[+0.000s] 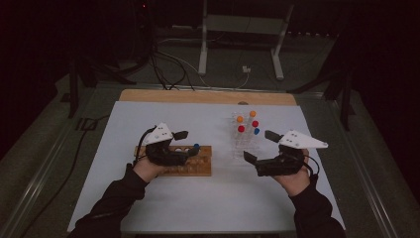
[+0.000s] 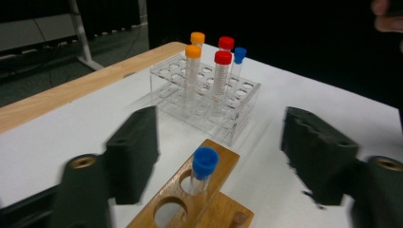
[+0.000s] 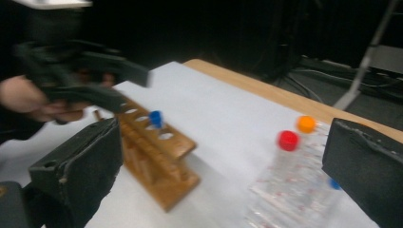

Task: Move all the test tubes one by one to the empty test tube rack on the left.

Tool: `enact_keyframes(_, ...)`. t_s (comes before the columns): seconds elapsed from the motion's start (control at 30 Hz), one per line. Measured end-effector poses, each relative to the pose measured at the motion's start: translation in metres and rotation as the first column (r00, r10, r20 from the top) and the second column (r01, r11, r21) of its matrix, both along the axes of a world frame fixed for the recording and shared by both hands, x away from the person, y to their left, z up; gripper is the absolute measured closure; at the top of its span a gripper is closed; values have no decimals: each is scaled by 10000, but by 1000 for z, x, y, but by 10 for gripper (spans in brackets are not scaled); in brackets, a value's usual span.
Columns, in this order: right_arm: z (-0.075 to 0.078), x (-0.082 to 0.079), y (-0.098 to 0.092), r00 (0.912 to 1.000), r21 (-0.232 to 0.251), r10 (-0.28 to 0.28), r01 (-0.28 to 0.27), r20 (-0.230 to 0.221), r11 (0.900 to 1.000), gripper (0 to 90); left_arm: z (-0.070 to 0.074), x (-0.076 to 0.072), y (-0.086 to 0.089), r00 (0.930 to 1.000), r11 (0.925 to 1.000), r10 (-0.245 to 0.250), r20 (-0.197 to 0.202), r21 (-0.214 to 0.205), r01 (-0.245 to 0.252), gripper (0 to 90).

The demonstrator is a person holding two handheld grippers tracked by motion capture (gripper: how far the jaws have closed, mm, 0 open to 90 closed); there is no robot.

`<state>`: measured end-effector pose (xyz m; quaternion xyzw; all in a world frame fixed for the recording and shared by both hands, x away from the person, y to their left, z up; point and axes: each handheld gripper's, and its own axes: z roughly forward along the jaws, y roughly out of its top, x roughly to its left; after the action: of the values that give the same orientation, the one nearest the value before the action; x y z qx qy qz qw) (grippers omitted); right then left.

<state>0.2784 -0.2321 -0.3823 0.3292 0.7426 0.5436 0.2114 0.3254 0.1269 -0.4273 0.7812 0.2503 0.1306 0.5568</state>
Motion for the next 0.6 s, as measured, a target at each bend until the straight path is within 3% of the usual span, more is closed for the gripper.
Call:
enact_keyframes(0.03,-1,5,-5,9997,-102,-223,223,-16,9997,0,1,-3,2,10000,10000,-32,-22,36,32,160)
enact_keyframes(0.23,-8,20,-16,9963,-218,-809,804,-274,9965,10,7,-24,12,9996,9995,-277,20,139,276,33)
enact_keyframes(0.43,-25,37,-22,9884,-494,-1367,1335,-669,9898,69,5,-45,19,9987,9985,-518,-30,197,518,18)
enact_keyframes(0.6,-41,49,-27,9809,-841,-1691,1613,-965,9833,213,-4,-59,24,9987,9986,-502,-58,158,502,18)
